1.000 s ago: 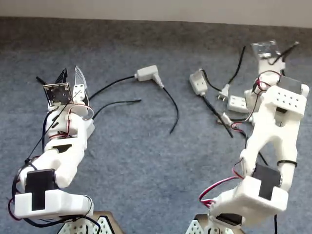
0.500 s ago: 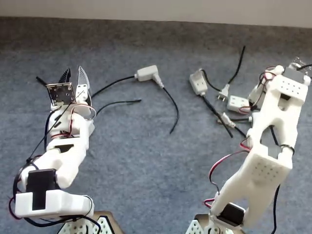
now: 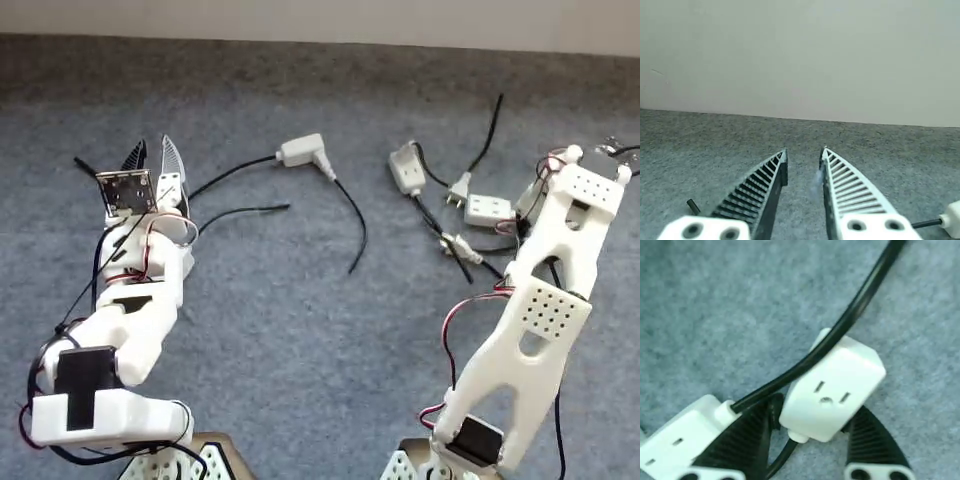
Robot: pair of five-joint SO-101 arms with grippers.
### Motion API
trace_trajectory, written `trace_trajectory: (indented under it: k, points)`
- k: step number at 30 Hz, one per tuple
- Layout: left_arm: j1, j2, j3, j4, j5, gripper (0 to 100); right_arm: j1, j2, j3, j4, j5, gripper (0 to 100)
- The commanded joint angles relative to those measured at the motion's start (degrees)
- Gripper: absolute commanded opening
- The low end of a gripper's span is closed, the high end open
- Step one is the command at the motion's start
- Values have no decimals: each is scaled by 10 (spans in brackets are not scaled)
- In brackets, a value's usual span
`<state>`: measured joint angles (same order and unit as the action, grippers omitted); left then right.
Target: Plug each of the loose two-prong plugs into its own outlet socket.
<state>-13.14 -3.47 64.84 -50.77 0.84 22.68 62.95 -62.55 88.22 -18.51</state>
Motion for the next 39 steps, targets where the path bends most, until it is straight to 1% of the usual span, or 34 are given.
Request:
trace_trajectory:
  k: [1,4,6,10,14,21,24,27,30,32,36,39]
  points:
    - [10,-3,-2,2,-4,126,6,42,-103,31,-1,98]
    - [10,-3,-2,2,-4,126,15,60,-164,89,5,93]
    - [10,-3,-2,2,-4,126,18,59,-218,128,36,79]
    - [10,-3,-2,2,-4,126,22,36,-313,130,106,74]
    - [10,-3,-3,2,-4,126,16,-20,-320,130,169,74]
    - [10,-3,-3,2,-4,126,-15,-135,-320,130,178,74]
    - [10,-3,-3,2,-4,126,-42,-182,-320,130,202,74]
    - [10,-3,-3,2,-4,126,-66,-233,-318,131,208,74]
    - [10,-3,-3,2,-4,126,-88,-296,-276,131,207,74]
    - [10,-3,-3,2,-4,125,-111,-354,-212,131,207,74]
    - [10,-3,-3,2,-4,124,-173,-507,-21,130,206,74]
    - [10,-3,-3,2,-4,123,-236,-625,131,128,206,74]
